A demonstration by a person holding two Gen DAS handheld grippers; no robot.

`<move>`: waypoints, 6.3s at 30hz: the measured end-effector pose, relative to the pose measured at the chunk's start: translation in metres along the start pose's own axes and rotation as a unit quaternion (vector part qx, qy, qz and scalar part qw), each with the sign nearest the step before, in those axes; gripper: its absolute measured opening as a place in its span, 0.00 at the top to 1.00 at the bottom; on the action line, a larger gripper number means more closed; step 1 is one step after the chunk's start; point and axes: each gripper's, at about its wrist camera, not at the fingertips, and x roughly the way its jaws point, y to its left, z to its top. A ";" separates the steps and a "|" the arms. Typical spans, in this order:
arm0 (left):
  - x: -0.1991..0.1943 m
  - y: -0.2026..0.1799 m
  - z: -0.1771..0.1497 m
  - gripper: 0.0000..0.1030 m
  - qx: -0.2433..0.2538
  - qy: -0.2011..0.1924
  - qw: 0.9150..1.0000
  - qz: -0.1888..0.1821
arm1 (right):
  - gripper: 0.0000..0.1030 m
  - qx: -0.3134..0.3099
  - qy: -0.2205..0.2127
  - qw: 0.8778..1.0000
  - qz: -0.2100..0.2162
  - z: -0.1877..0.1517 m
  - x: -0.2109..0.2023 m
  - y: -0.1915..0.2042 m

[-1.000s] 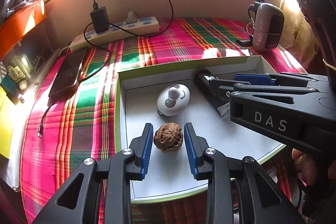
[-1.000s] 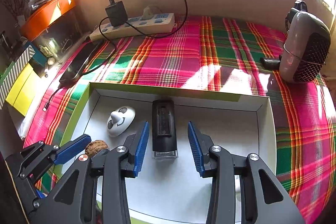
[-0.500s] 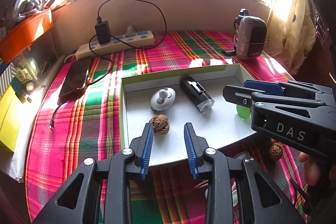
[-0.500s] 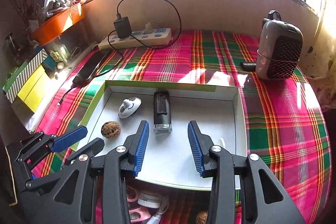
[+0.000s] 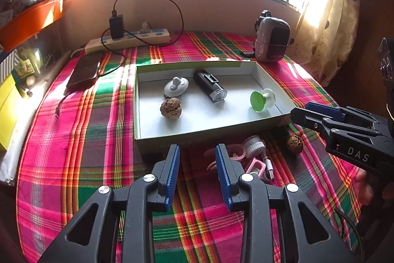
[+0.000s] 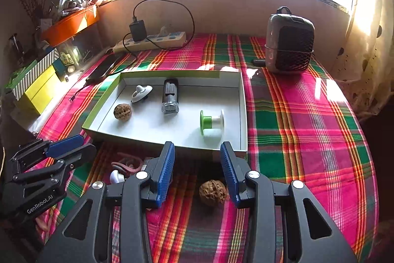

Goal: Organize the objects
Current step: 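Withdraw both grippers from the box toward the second walnut, then close the right gripper on the walnut while the left gripper grasps the white egg-shaped ball, then lift the walnut and white ball and carry both over the box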

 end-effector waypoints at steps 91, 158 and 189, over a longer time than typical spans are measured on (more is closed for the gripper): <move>0.037 -0.016 -0.014 0.74 -0.010 0.070 0.997 -0.033 | 0.49 -0.006 0.054 0.997 -0.054 -0.032 0.039 -0.031; 0.002 -0.017 -0.004 0.81 -0.006 0.027 0.999 -0.032 | 0.72 -0.005 0.012 1.000 -0.021 -0.019 0.002 -0.024; 0.057 0.005 0.062 0.81 -0.016 0.029 0.999 -0.013 | 0.72 -0.031 0.014 0.999 0.012 0.059 0.055 -0.009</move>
